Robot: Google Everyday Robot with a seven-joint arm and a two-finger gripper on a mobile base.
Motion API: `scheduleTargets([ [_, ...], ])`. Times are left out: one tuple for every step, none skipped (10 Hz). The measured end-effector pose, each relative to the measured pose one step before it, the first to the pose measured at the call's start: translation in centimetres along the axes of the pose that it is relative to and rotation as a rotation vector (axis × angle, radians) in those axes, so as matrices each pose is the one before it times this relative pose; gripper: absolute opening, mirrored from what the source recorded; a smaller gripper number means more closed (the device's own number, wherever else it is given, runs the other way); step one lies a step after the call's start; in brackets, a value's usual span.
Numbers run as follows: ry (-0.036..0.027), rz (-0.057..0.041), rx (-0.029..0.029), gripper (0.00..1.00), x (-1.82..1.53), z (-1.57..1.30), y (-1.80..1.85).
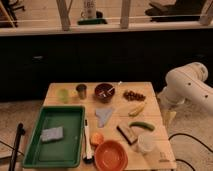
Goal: Place banana in paper cup
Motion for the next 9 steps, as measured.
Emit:
scheduleTargets([
  [-0.00001, -0.00004, -0.00004, 0.8, -0.002, 0.001, 0.0],
  [0.00001, 0.00002, 0.00007, 0.8, 0.0, -0.004, -0.001],
  [-0.00028, -0.00074, 0.0, 0.8, -0.005, 0.026, -0.006],
  [-0.00184, -0.00603, -0.00075, 0.8, -0.011, 0.193, -0.01],
  [-0.00317, -0.02096, -0.00154, 0.8, 0.039, 0.934, -0.008],
  [-0.00425, -0.0183, -0.00231, 0.8, -0.139, 0.992, -0.015],
  [-0.00269, -0.01043, 0.0001, 0.8, -0.218, 0.428, -0.11],
  [0.00142, -0.00303, 0.00051, 0.8, 0.084, 0.101, -0.077],
  [-0.00414, -0.00117, -0.00067, 0.8, 0.124, 0.396, -0.079],
])
